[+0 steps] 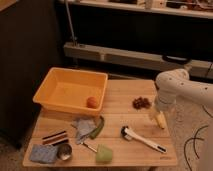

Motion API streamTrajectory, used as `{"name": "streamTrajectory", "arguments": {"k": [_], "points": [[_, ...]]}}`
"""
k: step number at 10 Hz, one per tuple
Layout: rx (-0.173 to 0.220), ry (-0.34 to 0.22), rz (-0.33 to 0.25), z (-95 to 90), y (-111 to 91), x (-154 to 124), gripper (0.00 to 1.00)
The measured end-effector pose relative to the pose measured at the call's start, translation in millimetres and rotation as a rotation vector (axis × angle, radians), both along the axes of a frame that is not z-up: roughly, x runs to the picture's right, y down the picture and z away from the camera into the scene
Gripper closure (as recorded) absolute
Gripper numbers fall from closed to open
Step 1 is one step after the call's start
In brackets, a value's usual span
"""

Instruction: Place banana in tray

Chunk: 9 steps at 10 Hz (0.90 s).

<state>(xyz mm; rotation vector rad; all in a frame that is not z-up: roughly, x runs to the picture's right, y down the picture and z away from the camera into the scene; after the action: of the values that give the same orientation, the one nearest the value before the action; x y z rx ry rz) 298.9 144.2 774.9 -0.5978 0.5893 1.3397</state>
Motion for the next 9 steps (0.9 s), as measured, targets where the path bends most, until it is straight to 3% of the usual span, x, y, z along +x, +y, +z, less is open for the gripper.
{"name": "streamTrajectory", "arguments": {"k": [9], "points": [[-0.006,-0.018,0.009,9.3,12.9,1.4,0.35]]}}
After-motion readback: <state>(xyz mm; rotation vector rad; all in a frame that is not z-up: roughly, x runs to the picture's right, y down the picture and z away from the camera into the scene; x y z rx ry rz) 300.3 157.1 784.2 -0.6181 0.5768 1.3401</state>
